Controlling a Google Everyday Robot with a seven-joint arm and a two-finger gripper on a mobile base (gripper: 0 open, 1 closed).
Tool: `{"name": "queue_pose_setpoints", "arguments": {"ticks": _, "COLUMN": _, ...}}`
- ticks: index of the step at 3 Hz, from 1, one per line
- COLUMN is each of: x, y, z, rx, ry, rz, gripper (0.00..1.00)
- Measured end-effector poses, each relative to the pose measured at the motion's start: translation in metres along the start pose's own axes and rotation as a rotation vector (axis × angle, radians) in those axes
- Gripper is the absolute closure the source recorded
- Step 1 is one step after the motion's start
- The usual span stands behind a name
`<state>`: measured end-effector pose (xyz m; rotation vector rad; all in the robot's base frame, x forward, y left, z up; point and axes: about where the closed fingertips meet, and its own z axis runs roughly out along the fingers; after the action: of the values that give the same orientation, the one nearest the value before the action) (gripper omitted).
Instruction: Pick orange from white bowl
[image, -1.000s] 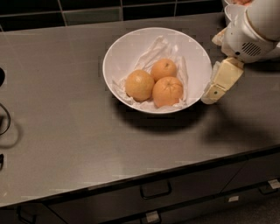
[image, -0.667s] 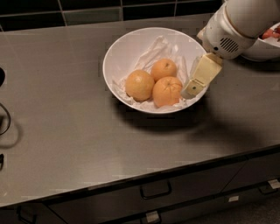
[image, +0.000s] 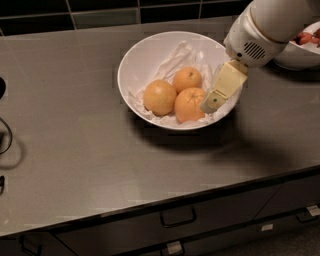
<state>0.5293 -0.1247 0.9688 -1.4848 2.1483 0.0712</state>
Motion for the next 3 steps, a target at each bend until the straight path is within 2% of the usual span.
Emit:
{"name": "queue_pose_setpoints", "arguments": {"ticks": 2, "x": -0.022, "y": 0.014, "z": 0.011, "rx": 0.041, "ry": 0.019, "rz": 0.12, "gripper": 0.0}}
{"name": "queue_pose_setpoints", "arguments": {"ticks": 3, "x": -0.018, "y": 0.018, "z": 0.024, "rx": 0.053, "ry": -0.009, "rz": 0.187, "gripper": 0.05}}
